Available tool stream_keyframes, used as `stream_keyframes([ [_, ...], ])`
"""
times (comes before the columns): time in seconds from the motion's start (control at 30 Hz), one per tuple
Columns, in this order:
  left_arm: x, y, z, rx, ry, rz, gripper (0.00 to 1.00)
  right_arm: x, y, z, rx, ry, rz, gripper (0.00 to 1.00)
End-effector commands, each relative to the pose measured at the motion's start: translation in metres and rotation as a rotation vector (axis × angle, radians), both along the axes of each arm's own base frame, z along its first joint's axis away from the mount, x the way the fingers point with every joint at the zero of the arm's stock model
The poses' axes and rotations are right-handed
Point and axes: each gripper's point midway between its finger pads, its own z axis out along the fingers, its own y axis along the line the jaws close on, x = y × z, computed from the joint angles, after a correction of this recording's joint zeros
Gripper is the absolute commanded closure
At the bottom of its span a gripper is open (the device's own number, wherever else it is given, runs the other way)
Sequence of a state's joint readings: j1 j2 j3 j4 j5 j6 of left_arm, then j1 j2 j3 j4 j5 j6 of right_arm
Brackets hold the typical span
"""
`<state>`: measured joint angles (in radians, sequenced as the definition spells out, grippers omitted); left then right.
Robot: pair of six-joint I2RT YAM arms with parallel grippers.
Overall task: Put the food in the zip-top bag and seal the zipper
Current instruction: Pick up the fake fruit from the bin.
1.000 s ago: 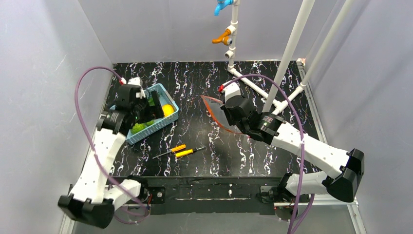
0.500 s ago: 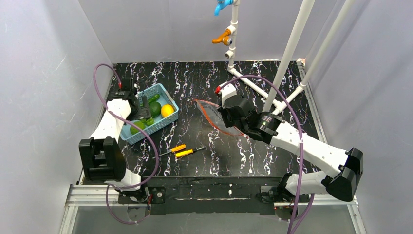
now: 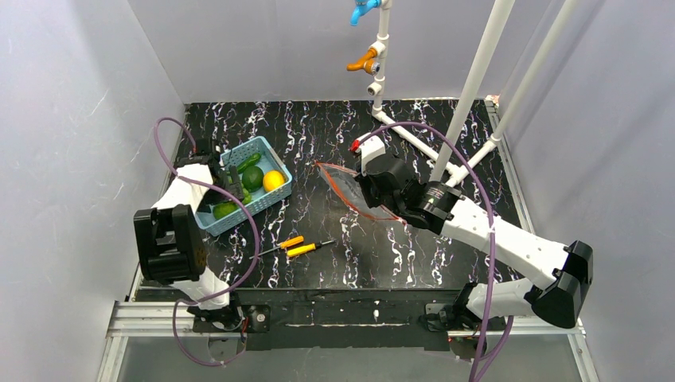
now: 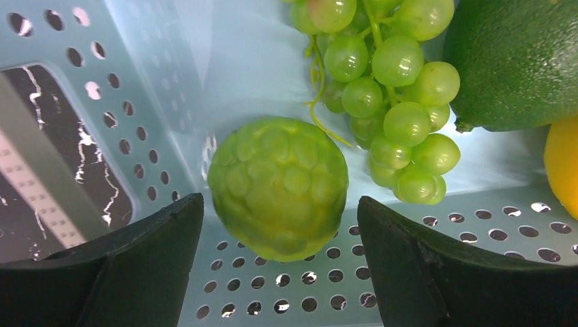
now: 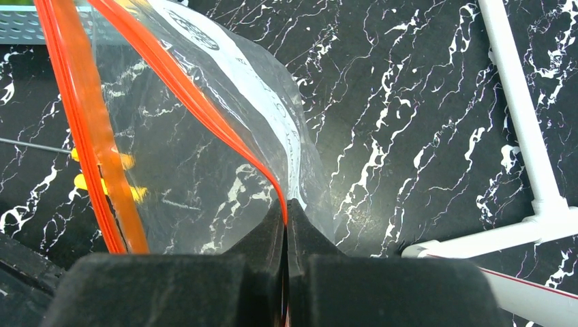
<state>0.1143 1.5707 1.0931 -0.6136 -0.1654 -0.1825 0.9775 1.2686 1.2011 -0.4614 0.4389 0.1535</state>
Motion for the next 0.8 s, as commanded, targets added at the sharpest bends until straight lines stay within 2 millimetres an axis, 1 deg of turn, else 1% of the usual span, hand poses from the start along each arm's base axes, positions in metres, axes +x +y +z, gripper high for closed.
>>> stream_keyframes([
  [0.0,0.003,-0.005,0.003,-0.032,0.000,-0.011,0.19,0.006,0.011,0.022,0.052,-0.038,0.000,0.99],
  [0.13,-0.002,-0.003,-0.001,-0.023,0.028,-0.006,0.25,0.008,0.014,0.023,0.042,-0.032,0.005,0.99],
  [0.23,-0.004,-0.004,-0.001,-0.027,0.028,-0.008,0.32,0.008,0.018,0.026,0.051,-0.032,0.014,0.99],
  [0.33,-0.003,-0.004,-0.003,-0.029,0.036,-0.011,0.45,0.008,0.020,0.029,0.060,-0.033,0.022,0.99],
  [0.43,-0.001,-0.005,0.000,-0.032,0.024,-0.010,0.58,0.008,0.021,0.029,0.058,-0.029,0.023,0.99],
  [0.53,0.001,-0.005,0.009,-0.027,-0.026,-0.013,0.70,0.007,0.020,0.027,0.052,-0.021,0.022,0.99],
  [0.57,0.003,-0.005,0.014,-0.024,-0.054,-0.015,0.73,0.006,0.020,0.027,0.054,-0.019,0.023,0.99],
  [0.7,0.010,-0.006,0.036,-0.021,-0.169,-0.026,0.93,0.005,0.019,0.027,0.055,-0.015,0.027,0.99],
  [0.77,0.013,-0.006,0.050,-0.012,-0.225,-0.026,0.96,0.005,0.018,0.026,0.044,-0.012,0.023,0.99],
])
